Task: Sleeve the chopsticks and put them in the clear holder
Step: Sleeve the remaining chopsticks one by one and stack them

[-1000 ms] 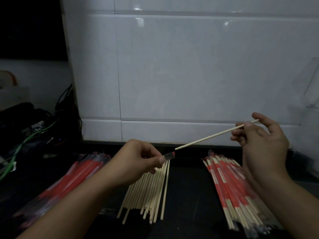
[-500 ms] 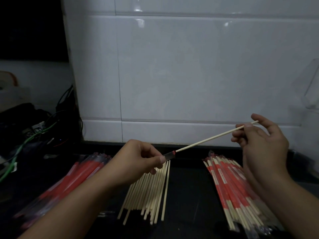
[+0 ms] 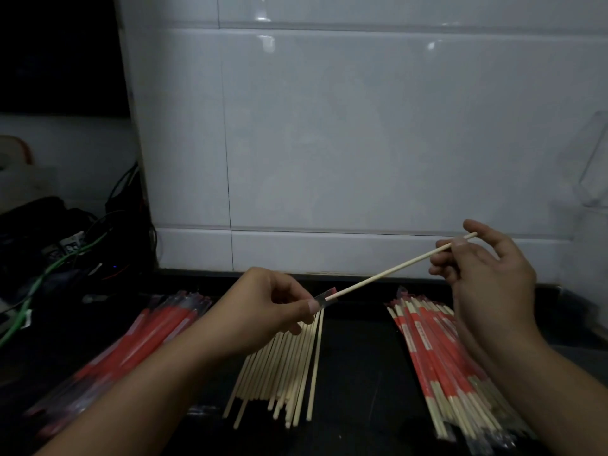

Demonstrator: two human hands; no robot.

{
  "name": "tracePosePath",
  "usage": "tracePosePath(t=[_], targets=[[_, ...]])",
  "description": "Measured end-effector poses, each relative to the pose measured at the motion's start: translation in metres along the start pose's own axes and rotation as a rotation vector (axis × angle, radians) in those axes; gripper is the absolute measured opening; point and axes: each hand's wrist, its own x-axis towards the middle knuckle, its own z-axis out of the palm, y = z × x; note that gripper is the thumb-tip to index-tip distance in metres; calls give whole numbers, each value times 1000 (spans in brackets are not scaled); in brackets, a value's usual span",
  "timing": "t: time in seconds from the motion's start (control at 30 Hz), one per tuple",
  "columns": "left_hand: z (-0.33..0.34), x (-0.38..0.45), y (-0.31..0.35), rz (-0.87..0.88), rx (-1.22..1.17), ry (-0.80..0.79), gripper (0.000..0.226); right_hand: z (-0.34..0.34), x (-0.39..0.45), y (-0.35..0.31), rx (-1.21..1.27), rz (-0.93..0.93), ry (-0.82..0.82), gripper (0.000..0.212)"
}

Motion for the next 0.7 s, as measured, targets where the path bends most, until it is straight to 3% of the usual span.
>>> tracePosePath(t=[0.37,0.7], targets=[[0,0,-4,25,23,28,10,-6,5,-5,22,9,74,30],[3,-1,-3,33,-19,116,12,1,-3,0,-2,11,3,24]])
